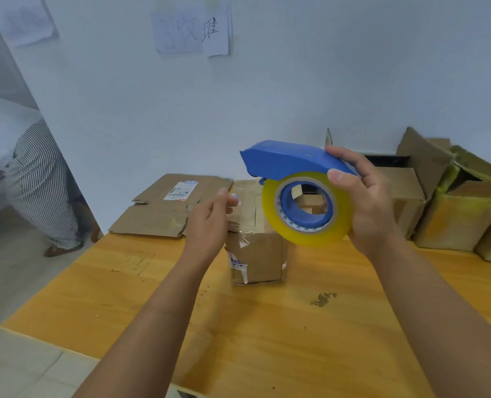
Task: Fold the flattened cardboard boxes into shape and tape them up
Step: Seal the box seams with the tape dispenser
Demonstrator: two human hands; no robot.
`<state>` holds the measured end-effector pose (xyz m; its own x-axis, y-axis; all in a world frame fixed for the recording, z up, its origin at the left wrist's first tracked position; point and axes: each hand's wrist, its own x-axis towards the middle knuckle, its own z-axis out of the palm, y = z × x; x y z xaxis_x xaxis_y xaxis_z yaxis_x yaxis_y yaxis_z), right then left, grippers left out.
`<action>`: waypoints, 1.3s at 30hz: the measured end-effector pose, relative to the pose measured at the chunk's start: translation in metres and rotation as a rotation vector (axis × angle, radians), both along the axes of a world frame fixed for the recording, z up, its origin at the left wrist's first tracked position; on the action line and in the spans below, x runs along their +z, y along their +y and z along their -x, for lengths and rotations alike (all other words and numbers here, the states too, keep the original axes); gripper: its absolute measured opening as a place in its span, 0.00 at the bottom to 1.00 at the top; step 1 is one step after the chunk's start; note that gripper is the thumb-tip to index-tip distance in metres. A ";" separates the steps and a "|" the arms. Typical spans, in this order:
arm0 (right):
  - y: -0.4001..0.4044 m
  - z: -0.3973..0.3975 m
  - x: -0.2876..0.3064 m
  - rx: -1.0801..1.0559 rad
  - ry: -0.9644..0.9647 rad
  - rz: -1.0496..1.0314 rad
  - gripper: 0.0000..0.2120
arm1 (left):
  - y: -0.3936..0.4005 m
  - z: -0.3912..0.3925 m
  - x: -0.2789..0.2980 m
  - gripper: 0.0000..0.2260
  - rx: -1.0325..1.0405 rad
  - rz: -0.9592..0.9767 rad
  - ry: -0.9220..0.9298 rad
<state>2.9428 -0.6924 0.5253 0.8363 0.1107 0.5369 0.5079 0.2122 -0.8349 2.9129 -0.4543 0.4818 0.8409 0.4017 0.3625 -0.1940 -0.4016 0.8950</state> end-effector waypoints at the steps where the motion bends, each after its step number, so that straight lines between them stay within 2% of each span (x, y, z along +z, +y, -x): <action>1: -0.001 -0.001 0.000 0.026 0.012 -0.019 0.21 | -0.002 -0.001 0.006 0.19 0.059 0.060 -0.032; 2: -0.002 -0.003 0.001 0.052 0.021 -0.038 0.20 | -0.004 -0.002 0.012 0.20 0.087 0.122 -0.029; 4: -0.005 -0.005 0.003 0.097 0.029 -0.058 0.20 | -0.006 -0.003 0.026 0.24 0.021 0.290 0.102; 6: -0.005 -0.006 0.005 0.128 0.030 -0.059 0.21 | -0.007 -0.001 0.037 0.30 -0.159 0.435 0.287; 9: -0.004 -0.005 0.007 0.160 0.026 -0.047 0.22 | -0.006 0.004 0.042 0.35 -0.423 0.477 0.451; 11: -0.004 -0.003 0.009 0.175 0.024 -0.036 0.23 | -0.007 0.006 0.041 0.29 -0.504 0.535 0.450; 14: -0.005 -0.001 0.011 0.188 0.026 -0.030 0.24 | -0.008 0.007 0.040 0.14 -0.521 0.700 0.345; 17: -0.010 0.000 0.011 0.189 0.020 -0.007 0.22 | -0.006 0.008 0.043 0.07 -0.506 0.797 0.299; 22: -0.020 0.003 0.010 0.205 0.006 0.051 0.20 | -0.003 0.011 0.049 0.13 -0.512 0.757 0.317; 26: -0.027 0.006 0.011 0.197 0.010 0.065 0.20 | -0.007 0.011 0.051 0.05 -0.519 0.708 0.341; 30: -0.037 0.006 0.015 0.188 0.011 0.138 0.22 | -0.010 0.011 0.058 0.08 -0.452 0.605 0.320; 39: -0.064 -0.002 0.016 0.236 0.060 0.373 0.25 | -0.008 0.010 0.066 0.07 -0.391 0.386 0.348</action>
